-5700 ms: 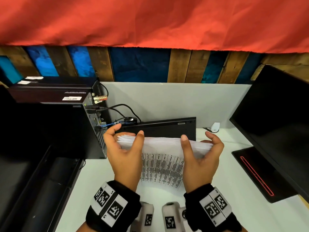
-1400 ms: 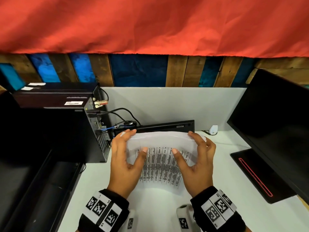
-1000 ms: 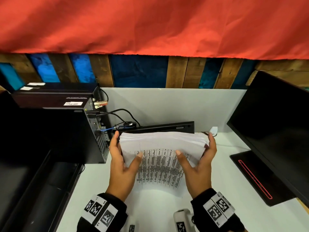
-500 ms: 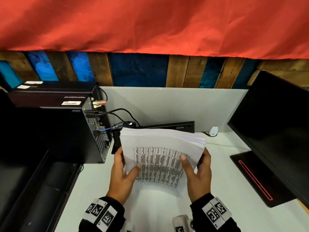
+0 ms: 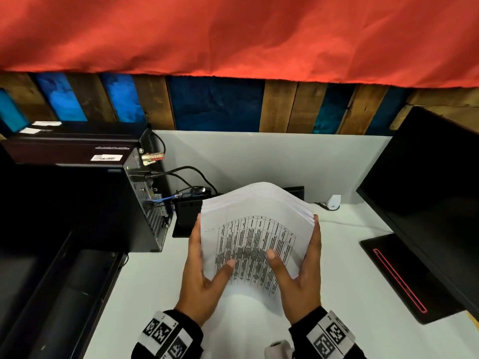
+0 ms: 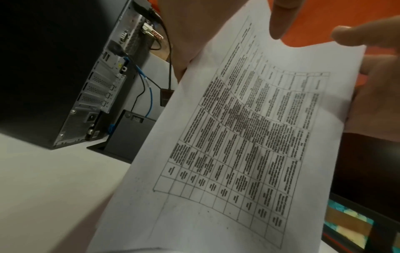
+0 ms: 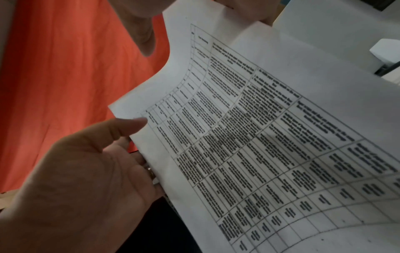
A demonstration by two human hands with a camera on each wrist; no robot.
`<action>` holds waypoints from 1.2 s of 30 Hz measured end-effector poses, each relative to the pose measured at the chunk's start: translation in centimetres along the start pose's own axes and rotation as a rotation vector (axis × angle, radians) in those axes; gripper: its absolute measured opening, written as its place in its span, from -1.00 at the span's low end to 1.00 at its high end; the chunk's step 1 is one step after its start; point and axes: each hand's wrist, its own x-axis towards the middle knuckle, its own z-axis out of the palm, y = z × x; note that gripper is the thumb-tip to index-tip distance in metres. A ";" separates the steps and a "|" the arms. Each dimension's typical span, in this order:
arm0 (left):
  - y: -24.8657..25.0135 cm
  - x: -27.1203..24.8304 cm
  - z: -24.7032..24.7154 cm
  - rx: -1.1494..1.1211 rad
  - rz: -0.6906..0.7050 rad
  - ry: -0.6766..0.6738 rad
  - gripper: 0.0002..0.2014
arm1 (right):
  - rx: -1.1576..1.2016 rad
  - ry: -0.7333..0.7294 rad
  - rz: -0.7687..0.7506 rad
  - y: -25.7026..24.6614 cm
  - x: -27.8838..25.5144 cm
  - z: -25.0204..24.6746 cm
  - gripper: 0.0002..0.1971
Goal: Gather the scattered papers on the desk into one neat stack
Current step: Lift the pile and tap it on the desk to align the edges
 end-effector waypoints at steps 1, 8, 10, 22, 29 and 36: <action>0.1 0.0 0.1 0.004 0.011 0.012 -0.10 | 0.008 0.007 -0.003 0.0 0.1 -0.1 -0.02; 0.0 0.5 0.1 -0.012 0.003 0.055 -0.20 | 0.051 0.016 0.063 0.4 0.3 -0.1 -0.24; -1.5 0.9 -0.4 -0.033 -0.102 0.070 -0.35 | 0.045 0.049 0.156 1.7 0.4 -0.3 -0.43; -2.7 1.5 -2.9 -0.063 -0.439 0.035 -0.59 | 0.193 -0.160 0.500 3.1 2.0 -2.4 -0.71; -1.0 0.8 -2.6 -0.156 -0.412 0.021 -0.54 | 0.201 -0.139 0.463 1.2 1.5 -1.9 -0.62; 2.5 0.9 -2.1 -0.172 -0.274 0.031 -0.59 | 0.224 -0.049 0.342 -1.9 2.0 -1.8 -0.53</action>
